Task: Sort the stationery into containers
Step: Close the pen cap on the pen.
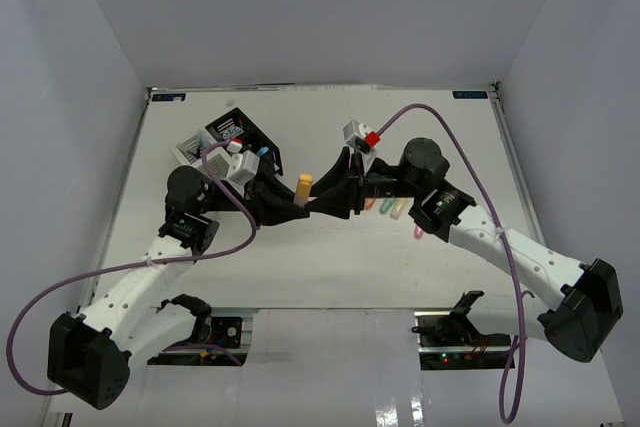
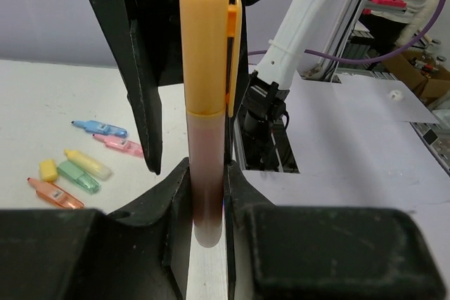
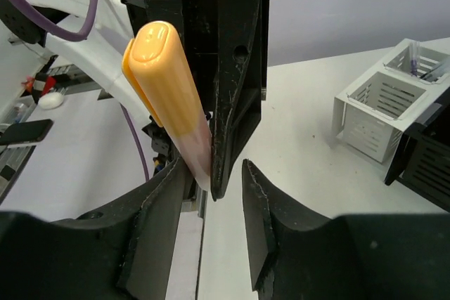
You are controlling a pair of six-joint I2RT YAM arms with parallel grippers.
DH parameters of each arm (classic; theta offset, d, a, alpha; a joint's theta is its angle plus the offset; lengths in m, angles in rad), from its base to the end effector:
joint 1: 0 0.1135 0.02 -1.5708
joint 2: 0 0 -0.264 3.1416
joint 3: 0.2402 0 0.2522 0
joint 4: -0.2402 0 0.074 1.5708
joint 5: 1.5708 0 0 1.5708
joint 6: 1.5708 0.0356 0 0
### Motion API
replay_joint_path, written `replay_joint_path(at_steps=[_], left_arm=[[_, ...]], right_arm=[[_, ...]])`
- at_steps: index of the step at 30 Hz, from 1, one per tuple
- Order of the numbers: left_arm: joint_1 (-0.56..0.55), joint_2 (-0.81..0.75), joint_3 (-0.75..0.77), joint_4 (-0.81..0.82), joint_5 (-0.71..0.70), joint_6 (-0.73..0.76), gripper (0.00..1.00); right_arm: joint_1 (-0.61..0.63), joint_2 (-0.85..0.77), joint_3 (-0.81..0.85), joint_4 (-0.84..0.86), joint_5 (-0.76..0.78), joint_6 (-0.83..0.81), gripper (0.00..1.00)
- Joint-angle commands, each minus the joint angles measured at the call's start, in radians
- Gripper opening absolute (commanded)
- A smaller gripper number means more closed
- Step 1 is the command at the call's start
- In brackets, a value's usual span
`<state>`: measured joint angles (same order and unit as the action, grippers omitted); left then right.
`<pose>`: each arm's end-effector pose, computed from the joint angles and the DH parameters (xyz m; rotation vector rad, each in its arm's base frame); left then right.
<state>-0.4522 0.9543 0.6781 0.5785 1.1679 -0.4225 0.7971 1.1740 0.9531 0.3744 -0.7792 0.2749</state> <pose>0.1686 -0.1183 0.3460 1.1060 1.1950 -1.4225 0.1696 0.2094 0.3770 -1.0600 1.2387 1.3951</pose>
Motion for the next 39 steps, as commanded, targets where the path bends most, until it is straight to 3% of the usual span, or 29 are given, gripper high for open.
replay_joint_path(at_steps=[1, 6, 12, 20, 27, 39], left_arm=[[-0.002, -0.034, 0.029, 0.07, -0.02, 0.008, 0.0], [-0.002, -0.032, 0.028, 0.069, -0.024, 0.008, 0.0], [-0.002, -0.034, 0.031, 0.043, -0.045, 0.024, 0.0], [-0.002, -0.017, 0.052, -0.04, -0.094, 0.053, 0.0], [-0.002, -0.005, 0.064, -0.06, -0.085, 0.054, 0.0], [-0.002, 0.017, 0.075, -0.069, -0.053, 0.044, 0.0]], right_arm=[[0.001, 0.003, -0.005, -0.083, -0.017, -0.025, 0.44], [-0.001, -0.004, -0.007, -0.083, -0.012, -0.026, 0.53], [-0.006, -0.043, 0.002, -0.153, 0.02, -0.078, 0.74], [-0.015, -0.163, 0.045, -0.276, 0.101, -0.158, 0.86], [-0.013, -0.151, 0.14, -0.305, 0.122, -0.2, 0.88], [-0.013, 0.027, 0.369, -0.253, 0.147, -0.2, 0.87]])
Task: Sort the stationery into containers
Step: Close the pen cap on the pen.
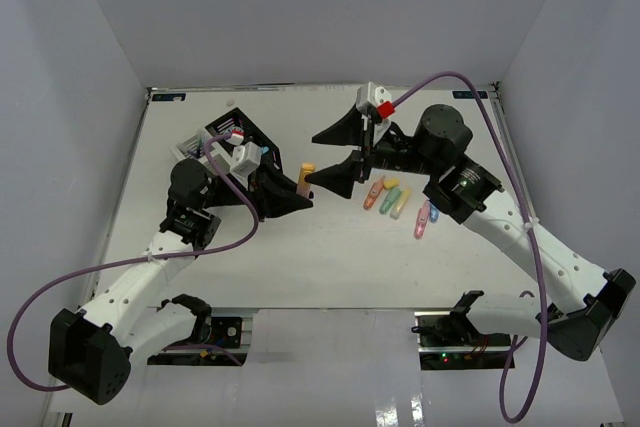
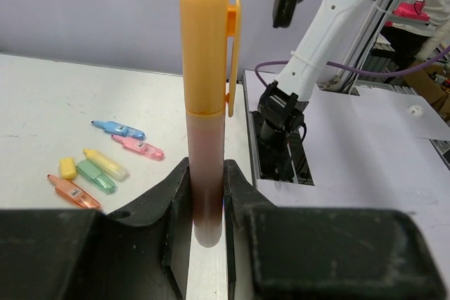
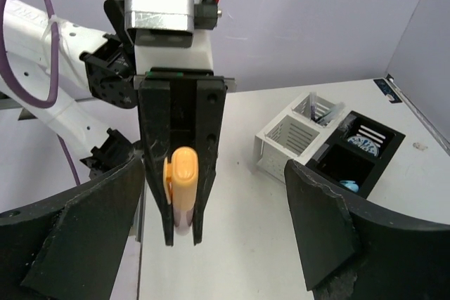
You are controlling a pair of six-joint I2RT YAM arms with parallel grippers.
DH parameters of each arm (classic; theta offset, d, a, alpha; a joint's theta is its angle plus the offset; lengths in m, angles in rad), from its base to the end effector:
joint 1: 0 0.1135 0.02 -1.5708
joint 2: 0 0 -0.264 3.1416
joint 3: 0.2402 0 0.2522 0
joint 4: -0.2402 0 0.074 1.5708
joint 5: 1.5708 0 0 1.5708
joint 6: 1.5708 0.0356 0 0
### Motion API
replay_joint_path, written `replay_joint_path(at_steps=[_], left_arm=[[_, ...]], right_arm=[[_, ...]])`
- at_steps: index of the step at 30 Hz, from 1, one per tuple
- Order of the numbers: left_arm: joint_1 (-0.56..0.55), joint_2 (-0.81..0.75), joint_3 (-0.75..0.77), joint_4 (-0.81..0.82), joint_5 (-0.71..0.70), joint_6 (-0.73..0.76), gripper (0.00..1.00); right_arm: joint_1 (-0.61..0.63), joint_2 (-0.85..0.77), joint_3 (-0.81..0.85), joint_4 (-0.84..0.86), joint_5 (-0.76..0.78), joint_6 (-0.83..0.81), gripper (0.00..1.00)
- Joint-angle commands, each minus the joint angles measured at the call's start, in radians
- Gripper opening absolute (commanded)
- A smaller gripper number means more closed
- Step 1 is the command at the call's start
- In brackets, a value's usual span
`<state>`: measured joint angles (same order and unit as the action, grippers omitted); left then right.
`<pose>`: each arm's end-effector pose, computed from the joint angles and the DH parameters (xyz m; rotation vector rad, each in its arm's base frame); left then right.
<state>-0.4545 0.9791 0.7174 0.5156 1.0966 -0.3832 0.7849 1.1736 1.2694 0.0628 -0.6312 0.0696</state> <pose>0.1768 -0.1216 0.3499 1.0474 1.2336 -1.3764 0.1673 0.1968 0.4563 -1.0240 1.1598 1.1315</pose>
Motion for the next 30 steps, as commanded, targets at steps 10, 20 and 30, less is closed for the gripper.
replay_joint_path(at_steps=[10, 20, 30], left_arm=[[0.0, -0.008, 0.043, -0.026, 0.016, 0.018, 0.0], [0.0, 0.0, 0.044, -0.025, 0.019, 0.014, 0.0], [0.0, 0.0, 0.04, -0.003, 0.019, -0.008, 0.0]], right_arm=[[-0.003, 0.113, 0.081, 0.175, -0.094, 0.113, 0.81], [-0.003, 0.127, 0.088, 0.212, -0.114, 0.139, 0.75], [-0.001, 0.144, 0.07, 0.255, -0.14, 0.17, 0.69]])
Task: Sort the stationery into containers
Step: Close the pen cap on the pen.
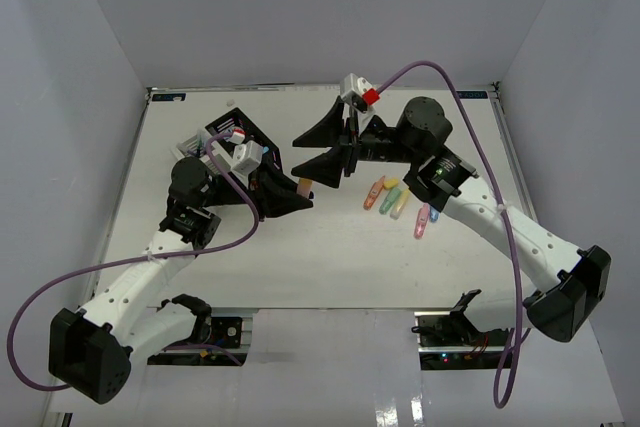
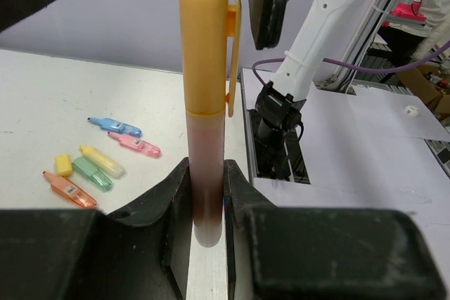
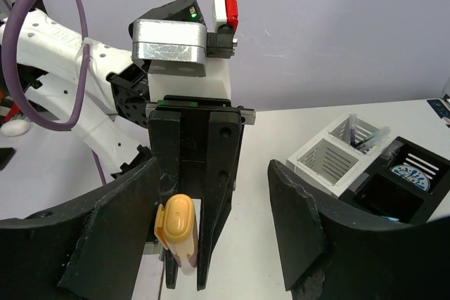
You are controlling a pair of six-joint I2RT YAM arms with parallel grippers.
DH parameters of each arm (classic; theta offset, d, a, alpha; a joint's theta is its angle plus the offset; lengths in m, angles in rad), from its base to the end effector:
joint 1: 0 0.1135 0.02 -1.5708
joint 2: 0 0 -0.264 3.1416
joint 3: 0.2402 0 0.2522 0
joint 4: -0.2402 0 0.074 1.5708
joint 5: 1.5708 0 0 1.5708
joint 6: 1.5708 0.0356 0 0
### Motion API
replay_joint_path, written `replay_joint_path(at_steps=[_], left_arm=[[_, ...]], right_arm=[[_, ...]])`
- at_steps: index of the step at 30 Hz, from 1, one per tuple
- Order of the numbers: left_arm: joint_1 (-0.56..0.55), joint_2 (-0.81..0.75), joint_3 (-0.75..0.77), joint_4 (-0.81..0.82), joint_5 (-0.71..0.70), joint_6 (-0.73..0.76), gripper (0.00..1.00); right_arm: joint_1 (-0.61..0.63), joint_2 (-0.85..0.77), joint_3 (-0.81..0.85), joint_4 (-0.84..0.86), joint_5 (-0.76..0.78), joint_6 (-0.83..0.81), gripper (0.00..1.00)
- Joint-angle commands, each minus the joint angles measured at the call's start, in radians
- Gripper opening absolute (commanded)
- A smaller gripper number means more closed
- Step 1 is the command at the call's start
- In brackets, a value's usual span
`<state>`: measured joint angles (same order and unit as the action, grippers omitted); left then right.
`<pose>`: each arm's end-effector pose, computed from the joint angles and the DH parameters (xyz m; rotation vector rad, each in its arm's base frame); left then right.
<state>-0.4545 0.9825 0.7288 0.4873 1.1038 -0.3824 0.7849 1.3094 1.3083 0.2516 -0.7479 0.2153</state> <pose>0.1776 -0.1222 0.3506 1.0502 1.2516 -1.3879 0.1907 0.2248 0.4531 -1.0405 1.1106 1.3066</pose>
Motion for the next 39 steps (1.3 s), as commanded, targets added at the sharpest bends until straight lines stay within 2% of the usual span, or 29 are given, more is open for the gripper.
replay_joint_path(at_steps=[1, 8, 11, 12, 15, 17, 22, 33, 39], left_arm=[[0.0, -0.005, 0.026, 0.043, 0.013, -0.016, 0.0], [0.0, -0.002, 0.023, 0.069, 0.021, -0.046, 0.0], [0.0, -0.002, 0.024, 0.069, 0.024, -0.046, 0.0], [0.0, -0.004, 0.024, 0.069, 0.022, -0.047, 0.0], [0.0, -0.005, 0.02, 0.082, 0.022, -0.056, 0.0], [0.0, -0.004, 0.015, 0.114, 0.025, -0.081, 0.0], [0.0, 0.001, 0.018, 0.187, 0.024, -0.13, 0.0], [0.0, 0.001, 0.109, 0.2, -0.016, -0.125, 0.0], [0.0, 0.033, 0.165, 0.264, -0.021, -0.151, 0.0]], right_arm=[[-0.001, 0.01, 0.029, 0.067, -0.025, 0.024, 0.69], [0.007, 0.022, 0.014, 0.084, -0.028, 0.026, 0.64], [0.01, 0.024, 0.012, 0.094, -0.027, 0.025, 0.54], [0.011, 0.025, 0.012, 0.094, -0.028, 0.025, 0.44], [0.014, 0.025, 0.006, 0.095, -0.03, 0.024, 0.29], [0.017, 0.024, -0.001, 0.095, -0.028, 0.022, 0.26], [0.019, 0.017, -0.032, 0.092, -0.027, 0.019, 0.08], [0.02, -0.002, -0.127, 0.031, -0.044, -0.004, 0.08], [0.022, -0.006, -0.184, 0.017, -0.07, -0.001, 0.08]])
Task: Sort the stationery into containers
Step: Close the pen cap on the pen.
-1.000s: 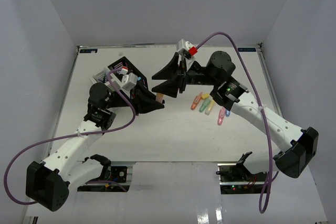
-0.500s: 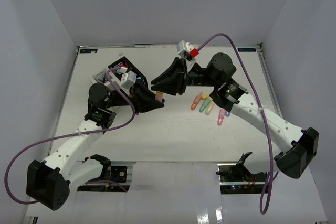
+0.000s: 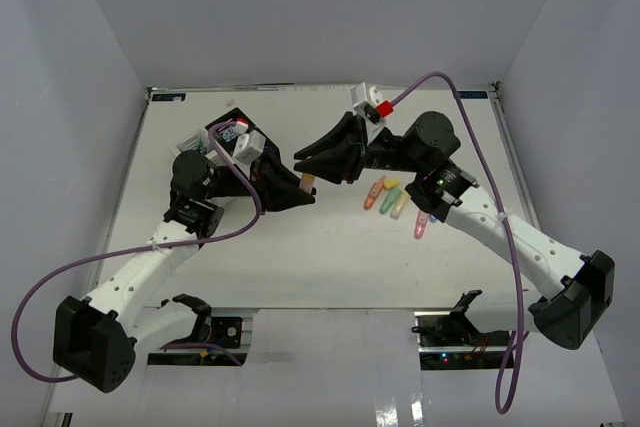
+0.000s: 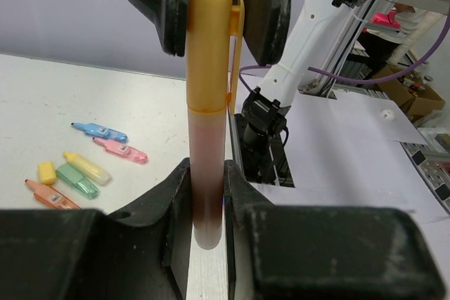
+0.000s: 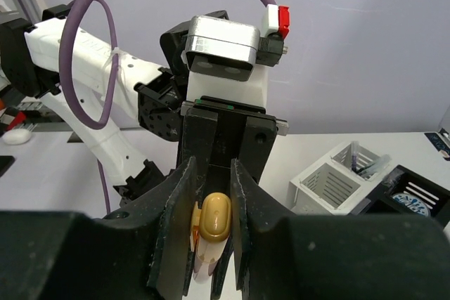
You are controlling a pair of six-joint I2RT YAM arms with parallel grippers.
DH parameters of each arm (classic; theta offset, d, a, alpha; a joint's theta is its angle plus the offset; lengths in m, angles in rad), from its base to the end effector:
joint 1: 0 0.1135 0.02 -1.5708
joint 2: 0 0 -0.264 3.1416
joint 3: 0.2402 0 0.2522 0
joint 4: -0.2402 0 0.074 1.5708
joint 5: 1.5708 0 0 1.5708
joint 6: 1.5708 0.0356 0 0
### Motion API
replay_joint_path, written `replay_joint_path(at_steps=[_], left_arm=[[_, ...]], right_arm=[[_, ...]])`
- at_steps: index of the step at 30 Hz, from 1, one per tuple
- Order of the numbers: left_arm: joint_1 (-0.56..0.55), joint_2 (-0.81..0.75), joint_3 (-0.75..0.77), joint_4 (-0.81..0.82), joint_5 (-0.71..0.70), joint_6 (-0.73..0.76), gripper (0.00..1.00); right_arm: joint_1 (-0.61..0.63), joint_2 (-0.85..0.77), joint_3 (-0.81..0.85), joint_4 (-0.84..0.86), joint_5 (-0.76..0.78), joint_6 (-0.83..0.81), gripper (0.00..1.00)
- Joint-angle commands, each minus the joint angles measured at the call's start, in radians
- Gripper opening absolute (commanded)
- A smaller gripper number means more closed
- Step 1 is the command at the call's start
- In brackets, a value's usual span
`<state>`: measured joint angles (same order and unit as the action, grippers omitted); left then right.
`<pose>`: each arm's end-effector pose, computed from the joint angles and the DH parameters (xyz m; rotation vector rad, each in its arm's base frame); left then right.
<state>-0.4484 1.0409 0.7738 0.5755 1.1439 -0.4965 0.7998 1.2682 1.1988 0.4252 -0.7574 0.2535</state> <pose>0.1871 -0.1260 0.3614 1.0464 1.2474 -1.4611 0.1800 0.2204 0.4432 -1.0291 1.0135 1.3376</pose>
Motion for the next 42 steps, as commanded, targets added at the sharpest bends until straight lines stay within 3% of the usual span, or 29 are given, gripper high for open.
replay_joint_path(at_steps=[1, 15, 42], left_arm=[[-0.006, -0.021, 0.125, 0.19, -0.059, -0.045, 0.0], [-0.006, 0.03, 0.216, 0.271, -0.061, -0.08, 0.0], [-0.006, 0.011, 0.335, 0.106, -0.076, 0.042, 0.0]], right_arm=[[0.006, 0.036, -0.08, -0.16, -0.065, -0.039, 0.08], [0.01, 0.063, -0.157, -0.172, -0.106, -0.034, 0.08], [0.026, 0.108, -0.229, -0.452, -0.091, -0.126, 0.08]])
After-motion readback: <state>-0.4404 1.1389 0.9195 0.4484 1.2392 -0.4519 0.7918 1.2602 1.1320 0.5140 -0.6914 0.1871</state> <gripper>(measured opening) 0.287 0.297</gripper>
